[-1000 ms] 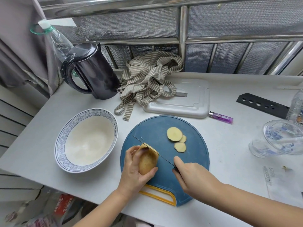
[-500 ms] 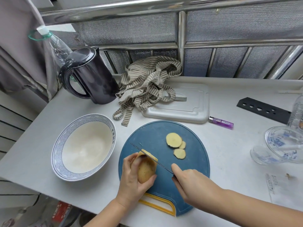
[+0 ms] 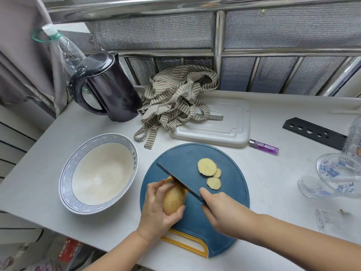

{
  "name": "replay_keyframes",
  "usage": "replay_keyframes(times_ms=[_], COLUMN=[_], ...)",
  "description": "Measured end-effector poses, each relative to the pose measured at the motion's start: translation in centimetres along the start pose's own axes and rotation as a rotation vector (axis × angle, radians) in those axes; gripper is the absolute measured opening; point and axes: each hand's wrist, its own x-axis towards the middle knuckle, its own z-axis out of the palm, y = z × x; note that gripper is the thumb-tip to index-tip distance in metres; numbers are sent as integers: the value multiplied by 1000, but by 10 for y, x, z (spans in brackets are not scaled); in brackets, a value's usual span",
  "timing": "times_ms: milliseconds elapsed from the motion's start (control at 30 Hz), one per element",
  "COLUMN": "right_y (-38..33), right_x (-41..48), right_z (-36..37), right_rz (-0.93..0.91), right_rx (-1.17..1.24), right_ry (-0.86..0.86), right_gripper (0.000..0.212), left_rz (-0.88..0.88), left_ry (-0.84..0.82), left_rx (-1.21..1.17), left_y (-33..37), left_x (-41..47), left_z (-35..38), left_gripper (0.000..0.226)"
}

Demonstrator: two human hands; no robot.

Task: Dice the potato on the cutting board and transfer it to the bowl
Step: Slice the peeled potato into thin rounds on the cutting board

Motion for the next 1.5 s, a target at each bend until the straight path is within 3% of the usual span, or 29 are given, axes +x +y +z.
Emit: replay_keyframes(times_ms=[700,1500], right_y=[7,-12], right_x=[-30,38], right_z=[6,-1], right_rz=[77,81], right_rx=[64,-22], right_ry=[3,-33], right_gripper=[18,18], left_rz=[26,10], left_ry=[-44,-53], left_rx=[9,-22], left_y=[0,-1], left_x=[3,3], left_z=[-2,-1], left_gripper=[69,68])
